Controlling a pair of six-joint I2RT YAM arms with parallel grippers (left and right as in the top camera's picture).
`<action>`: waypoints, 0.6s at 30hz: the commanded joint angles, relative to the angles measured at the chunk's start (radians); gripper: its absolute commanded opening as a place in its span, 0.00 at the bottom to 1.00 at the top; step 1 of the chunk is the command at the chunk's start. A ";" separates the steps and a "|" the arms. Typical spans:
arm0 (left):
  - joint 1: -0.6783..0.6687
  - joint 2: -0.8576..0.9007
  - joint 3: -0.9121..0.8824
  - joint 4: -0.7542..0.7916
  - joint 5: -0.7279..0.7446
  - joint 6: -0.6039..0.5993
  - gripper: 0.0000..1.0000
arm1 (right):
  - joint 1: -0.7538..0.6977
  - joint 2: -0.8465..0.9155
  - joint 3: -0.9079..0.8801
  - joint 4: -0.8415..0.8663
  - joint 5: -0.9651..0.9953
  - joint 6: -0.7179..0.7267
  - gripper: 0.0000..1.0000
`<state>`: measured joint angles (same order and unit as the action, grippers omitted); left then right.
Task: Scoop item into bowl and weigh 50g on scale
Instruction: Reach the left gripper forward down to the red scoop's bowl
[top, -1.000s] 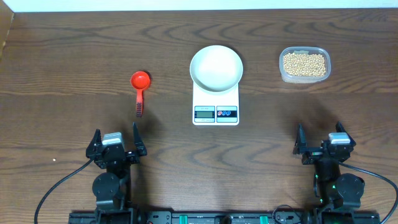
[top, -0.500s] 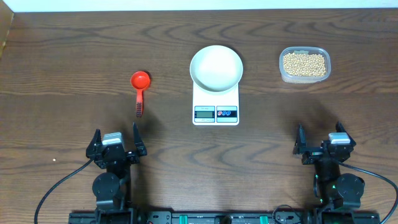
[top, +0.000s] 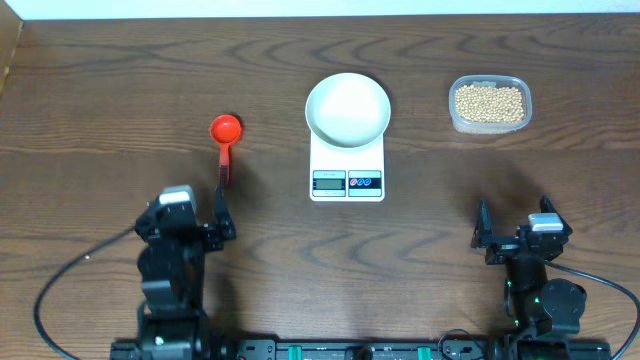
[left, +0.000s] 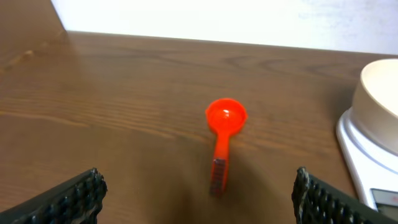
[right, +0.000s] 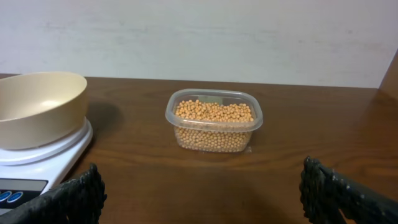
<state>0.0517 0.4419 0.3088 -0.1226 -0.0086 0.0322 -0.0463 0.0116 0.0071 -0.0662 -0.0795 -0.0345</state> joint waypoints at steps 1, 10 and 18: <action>0.003 0.163 0.182 -0.077 0.038 -0.049 0.98 | 0.006 -0.006 -0.002 -0.003 -0.009 -0.012 0.99; 0.003 0.600 0.697 -0.431 0.107 -0.099 0.98 | 0.006 -0.006 -0.002 -0.003 -0.009 -0.012 0.99; 0.004 1.001 1.169 -0.740 0.136 -0.097 0.98 | 0.006 -0.006 -0.002 -0.003 -0.009 -0.012 0.99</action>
<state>0.0517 1.3087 1.3186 -0.7990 0.1074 -0.0528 -0.0463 0.0116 0.0071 -0.0666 -0.0799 -0.0345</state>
